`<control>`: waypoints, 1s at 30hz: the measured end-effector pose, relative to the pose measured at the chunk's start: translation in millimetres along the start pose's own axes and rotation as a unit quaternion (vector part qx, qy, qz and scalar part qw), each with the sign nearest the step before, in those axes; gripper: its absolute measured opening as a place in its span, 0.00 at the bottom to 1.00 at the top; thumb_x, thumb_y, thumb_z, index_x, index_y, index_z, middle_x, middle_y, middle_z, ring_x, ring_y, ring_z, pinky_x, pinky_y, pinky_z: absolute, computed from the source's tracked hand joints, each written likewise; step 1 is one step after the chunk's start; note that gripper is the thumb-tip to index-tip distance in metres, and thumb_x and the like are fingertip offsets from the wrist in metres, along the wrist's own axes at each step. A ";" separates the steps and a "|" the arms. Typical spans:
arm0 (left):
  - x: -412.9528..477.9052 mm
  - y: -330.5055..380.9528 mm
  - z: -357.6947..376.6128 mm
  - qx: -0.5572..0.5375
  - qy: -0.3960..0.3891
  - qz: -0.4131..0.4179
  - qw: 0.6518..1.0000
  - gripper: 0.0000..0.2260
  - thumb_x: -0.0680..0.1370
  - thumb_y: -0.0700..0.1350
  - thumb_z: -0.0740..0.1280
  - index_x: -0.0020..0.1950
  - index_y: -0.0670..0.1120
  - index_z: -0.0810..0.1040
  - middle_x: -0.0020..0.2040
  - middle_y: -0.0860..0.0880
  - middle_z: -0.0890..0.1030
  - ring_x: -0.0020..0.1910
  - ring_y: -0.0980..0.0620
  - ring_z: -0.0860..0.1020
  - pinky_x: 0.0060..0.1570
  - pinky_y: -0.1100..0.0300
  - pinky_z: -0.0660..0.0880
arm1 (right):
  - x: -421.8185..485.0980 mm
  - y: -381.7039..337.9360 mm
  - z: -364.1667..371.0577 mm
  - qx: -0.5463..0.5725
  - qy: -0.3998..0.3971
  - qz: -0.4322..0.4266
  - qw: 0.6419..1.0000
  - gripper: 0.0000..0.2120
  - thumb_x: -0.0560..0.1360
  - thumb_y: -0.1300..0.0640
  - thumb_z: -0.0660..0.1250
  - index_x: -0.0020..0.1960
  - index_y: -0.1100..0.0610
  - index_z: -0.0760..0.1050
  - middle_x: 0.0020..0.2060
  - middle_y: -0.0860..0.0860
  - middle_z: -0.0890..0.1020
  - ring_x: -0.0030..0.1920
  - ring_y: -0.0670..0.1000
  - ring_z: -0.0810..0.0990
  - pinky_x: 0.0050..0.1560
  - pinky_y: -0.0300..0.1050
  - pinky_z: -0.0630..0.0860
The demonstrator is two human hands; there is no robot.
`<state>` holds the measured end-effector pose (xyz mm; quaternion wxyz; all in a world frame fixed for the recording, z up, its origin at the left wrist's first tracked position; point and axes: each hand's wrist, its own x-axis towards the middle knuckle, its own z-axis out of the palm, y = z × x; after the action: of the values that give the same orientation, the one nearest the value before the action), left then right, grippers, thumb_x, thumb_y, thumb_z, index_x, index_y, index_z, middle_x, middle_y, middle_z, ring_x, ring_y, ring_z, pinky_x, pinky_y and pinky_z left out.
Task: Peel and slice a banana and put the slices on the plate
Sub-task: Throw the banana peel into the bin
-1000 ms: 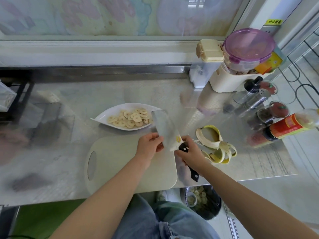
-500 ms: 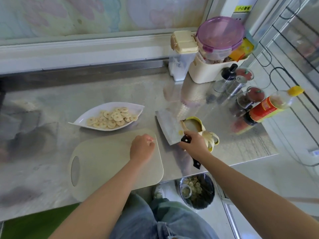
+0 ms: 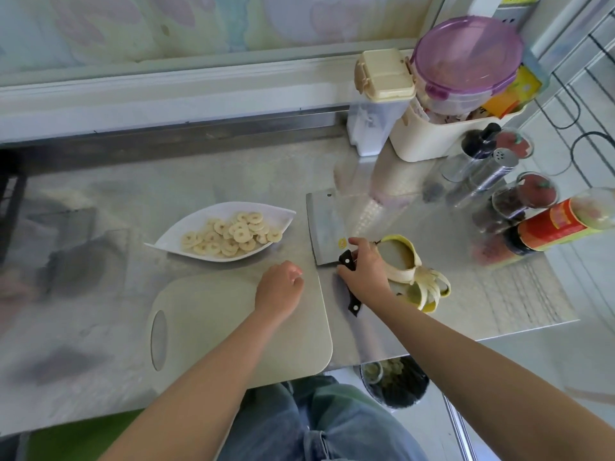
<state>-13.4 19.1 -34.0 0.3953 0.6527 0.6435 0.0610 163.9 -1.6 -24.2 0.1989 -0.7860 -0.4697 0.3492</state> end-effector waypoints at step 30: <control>-2.0 43.5 20.9 0.007 0.040 0.056 0.998 0.10 0.77 0.40 0.61 0.53 0.49 0.79 0.48 0.50 0.78 0.45 0.49 0.77 0.44 0.58 0.69 | -0.9 66.4 -72.6 -0.051 0.026 0.095 0.994 0.15 0.70 0.58 0.69 0.55 0.58 0.72 0.46 0.56 0.78 0.44 0.56 0.76 0.42 0.46 0.71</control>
<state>33.0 14.3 -21.5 0.3610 0.6872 0.6217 0.1045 256.9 -33.1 -17.3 0.1369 -0.8447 -0.4049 0.3221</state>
